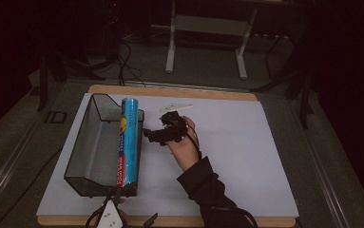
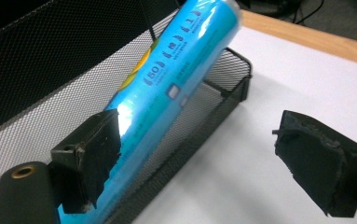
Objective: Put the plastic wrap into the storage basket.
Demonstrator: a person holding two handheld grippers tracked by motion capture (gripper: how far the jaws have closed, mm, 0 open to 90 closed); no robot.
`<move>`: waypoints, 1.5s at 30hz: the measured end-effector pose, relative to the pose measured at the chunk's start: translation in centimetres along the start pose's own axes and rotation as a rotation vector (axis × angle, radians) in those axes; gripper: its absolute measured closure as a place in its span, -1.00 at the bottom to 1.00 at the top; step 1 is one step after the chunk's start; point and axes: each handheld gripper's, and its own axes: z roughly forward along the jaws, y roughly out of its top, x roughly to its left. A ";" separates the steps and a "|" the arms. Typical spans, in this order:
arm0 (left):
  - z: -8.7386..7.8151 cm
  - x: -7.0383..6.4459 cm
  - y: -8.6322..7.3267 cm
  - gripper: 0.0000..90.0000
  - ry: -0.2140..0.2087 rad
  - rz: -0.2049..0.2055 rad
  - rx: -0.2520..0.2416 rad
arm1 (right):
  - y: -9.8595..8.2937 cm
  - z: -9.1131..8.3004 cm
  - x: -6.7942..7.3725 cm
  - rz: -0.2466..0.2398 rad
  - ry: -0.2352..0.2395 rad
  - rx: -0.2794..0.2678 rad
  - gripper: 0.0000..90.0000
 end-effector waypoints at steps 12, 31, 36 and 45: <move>0.1 0.1 0.0 -0.98 0.002 -0.004 0.004 | -2.4 -3.6 -1.0 -0.100 -0.037 -0.025 -0.70; 0.3 0.0 -0.1 -0.98 -0.010 -0.014 0.012 | -8.4 -8.3 -2.9 -0.150 -0.094 -0.054 -0.69; 0.4 -0.2 0.0 -0.98 -0.014 -0.012 0.011 | -10.2 -9.4 -3.5 -0.137 -0.101 -0.066 -0.69; 0.5 -0.2 -0.1 -0.98 -0.019 -0.015 0.012 | -12.8 -11.3 -4.0 -0.125 -0.093 -0.108 -0.68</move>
